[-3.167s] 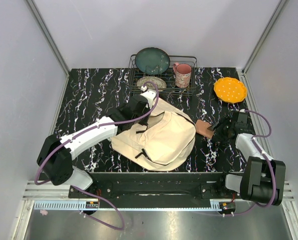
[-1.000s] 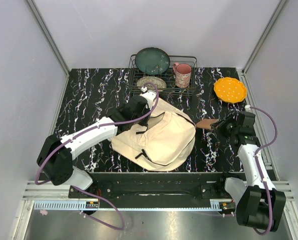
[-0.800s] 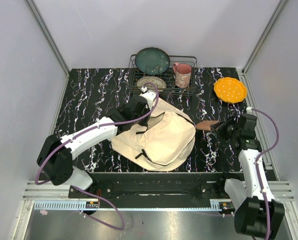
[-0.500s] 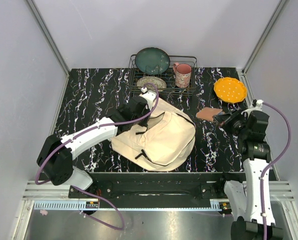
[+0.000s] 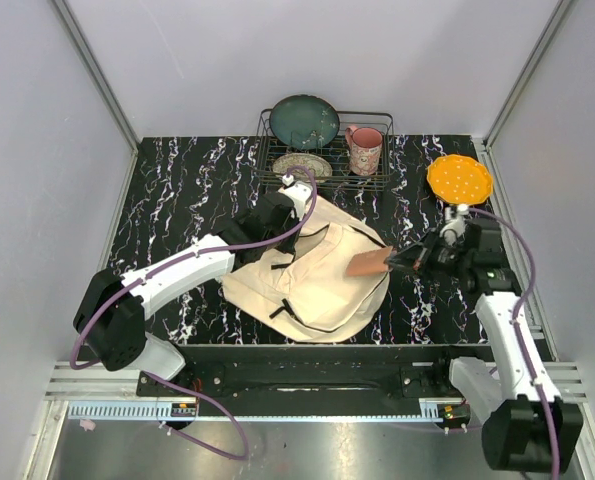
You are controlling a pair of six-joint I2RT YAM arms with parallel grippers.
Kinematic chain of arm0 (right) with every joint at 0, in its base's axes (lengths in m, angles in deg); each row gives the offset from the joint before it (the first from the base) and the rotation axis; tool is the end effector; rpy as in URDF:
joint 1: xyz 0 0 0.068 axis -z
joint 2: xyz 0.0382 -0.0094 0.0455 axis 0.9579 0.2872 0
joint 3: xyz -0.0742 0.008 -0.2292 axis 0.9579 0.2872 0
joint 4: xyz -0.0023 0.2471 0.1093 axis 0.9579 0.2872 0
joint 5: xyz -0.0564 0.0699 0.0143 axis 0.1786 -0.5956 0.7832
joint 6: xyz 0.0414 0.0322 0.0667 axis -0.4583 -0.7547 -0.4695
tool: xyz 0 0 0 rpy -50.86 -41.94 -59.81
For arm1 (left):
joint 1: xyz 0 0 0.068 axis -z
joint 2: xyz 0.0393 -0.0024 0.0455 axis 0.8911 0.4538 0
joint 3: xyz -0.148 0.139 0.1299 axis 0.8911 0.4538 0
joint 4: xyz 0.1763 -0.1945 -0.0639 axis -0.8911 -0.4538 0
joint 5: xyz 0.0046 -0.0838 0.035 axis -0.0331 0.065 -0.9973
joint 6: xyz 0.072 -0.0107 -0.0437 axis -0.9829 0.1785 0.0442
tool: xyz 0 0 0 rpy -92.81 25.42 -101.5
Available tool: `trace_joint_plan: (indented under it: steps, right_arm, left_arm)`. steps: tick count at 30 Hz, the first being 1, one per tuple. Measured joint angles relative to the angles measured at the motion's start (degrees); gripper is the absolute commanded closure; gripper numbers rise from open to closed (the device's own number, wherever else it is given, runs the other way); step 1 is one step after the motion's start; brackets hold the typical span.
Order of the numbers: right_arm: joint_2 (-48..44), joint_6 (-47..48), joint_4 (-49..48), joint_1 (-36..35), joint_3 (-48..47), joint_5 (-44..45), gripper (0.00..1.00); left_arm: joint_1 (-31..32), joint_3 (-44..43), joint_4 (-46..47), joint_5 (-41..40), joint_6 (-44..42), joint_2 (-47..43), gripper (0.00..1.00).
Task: Pack the student bag
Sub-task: Adjust the personal item in the student bag.
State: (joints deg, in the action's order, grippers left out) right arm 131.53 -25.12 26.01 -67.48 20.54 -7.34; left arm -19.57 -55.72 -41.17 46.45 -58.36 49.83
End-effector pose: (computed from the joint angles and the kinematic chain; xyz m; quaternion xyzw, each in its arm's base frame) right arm 0.2323 0.0322 0.2282 0.1363 0.8242 0.4660 0.2914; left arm 0.2734 -0.2478 0.2115 0.2413 0.8704 -0.1463 0.4033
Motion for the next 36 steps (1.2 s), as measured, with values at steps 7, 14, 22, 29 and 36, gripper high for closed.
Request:
trace_joint_plan:
  steps: [7,14,22,29,36]
  right_arm:
    - [6.25,0.48,-0.02,-8.24,3.56,5.18,0.88]
    - [11.37,0.44,-3.17,-8.24,4.33,7.45,0.51]
    - [11.47,0.94,-3.48,-8.24,4.79,11.21,0.35]
    - [11.37,1.01,-3.19,-8.24,4.74,13.29,0.37]
    - [14.86,-0.26,-7.67,-8.7,5.4,12.74,0.39]
  left_arm:
    - [0.0,0.0,0.0,0.44,0.04,0.0,1.0]
    - [-0.02,0.0,-0.02,0.98,0.5,0.0,1.0]
    - [-0.02,0.0,-0.02,1.36,0.81,0.0,1.0]
    - [-0.02,0.02,-0.02,1.62,0.98,0.0,1.0]
    - [-0.09,0.02,-0.02,2.01,1.03,0.0,1.0]
